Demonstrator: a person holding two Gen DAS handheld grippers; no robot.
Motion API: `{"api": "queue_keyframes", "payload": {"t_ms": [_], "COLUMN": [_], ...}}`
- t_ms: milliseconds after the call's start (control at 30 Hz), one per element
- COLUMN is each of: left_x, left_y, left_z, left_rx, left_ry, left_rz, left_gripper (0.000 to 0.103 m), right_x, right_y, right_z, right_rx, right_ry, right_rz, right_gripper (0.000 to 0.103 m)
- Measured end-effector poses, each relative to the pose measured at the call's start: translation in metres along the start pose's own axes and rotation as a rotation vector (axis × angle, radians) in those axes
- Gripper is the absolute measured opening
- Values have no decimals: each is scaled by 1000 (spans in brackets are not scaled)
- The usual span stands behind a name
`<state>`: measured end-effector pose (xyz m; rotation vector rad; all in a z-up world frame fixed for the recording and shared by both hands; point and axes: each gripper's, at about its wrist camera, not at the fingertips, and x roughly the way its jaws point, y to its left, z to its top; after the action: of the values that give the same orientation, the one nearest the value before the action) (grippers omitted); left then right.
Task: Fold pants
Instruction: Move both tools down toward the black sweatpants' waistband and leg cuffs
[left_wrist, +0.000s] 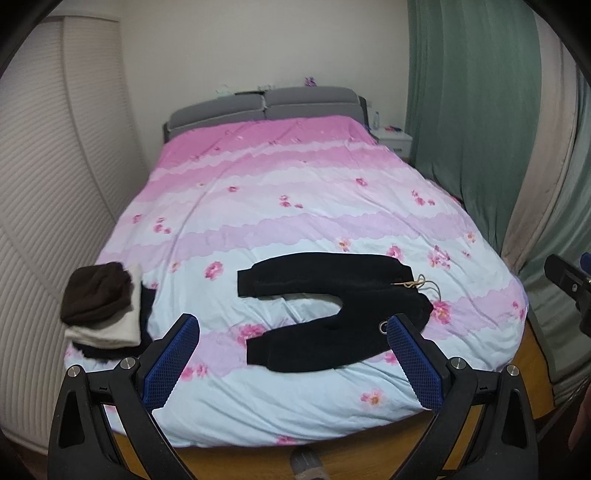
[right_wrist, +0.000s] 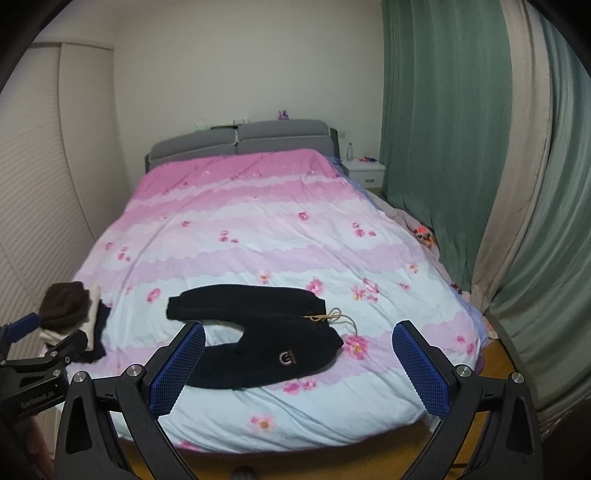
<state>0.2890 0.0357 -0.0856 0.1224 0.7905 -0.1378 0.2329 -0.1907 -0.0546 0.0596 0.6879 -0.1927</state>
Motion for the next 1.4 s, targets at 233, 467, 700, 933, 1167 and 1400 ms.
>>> {"api": "queue_keyframes", "payload": {"t_ms": [233, 467, 700, 933, 1167, 1400], "left_x": [61, 107, 147, 215, 303, 394], "left_y": [15, 4, -22, -70, -118, -125], "left_z": [35, 60, 82, 83, 89, 87], "left_rx": [47, 53, 17, -67, -39, -60], "left_ry": [24, 20, 7, 45, 95, 165], "left_rz": [-7, 51, 129, 182, 166, 120], "left_gripper": [103, 103, 103, 103, 103, 103], "right_x": [58, 123, 214, 329, 443, 546], "right_y": [14, 18, 10, -9, -12, -1], "right_z": [30, 57, 86, 97, 78, 48], "right_rx": [-22, -151, -287, -468, -653, -692], "right_ry": [65, 110, 186, 298, 431, 579], "right_rz": [-1, 50, 218, 383, 499, 567], "right_gripper": [102, 102, 102, 102, 99, 94]}}
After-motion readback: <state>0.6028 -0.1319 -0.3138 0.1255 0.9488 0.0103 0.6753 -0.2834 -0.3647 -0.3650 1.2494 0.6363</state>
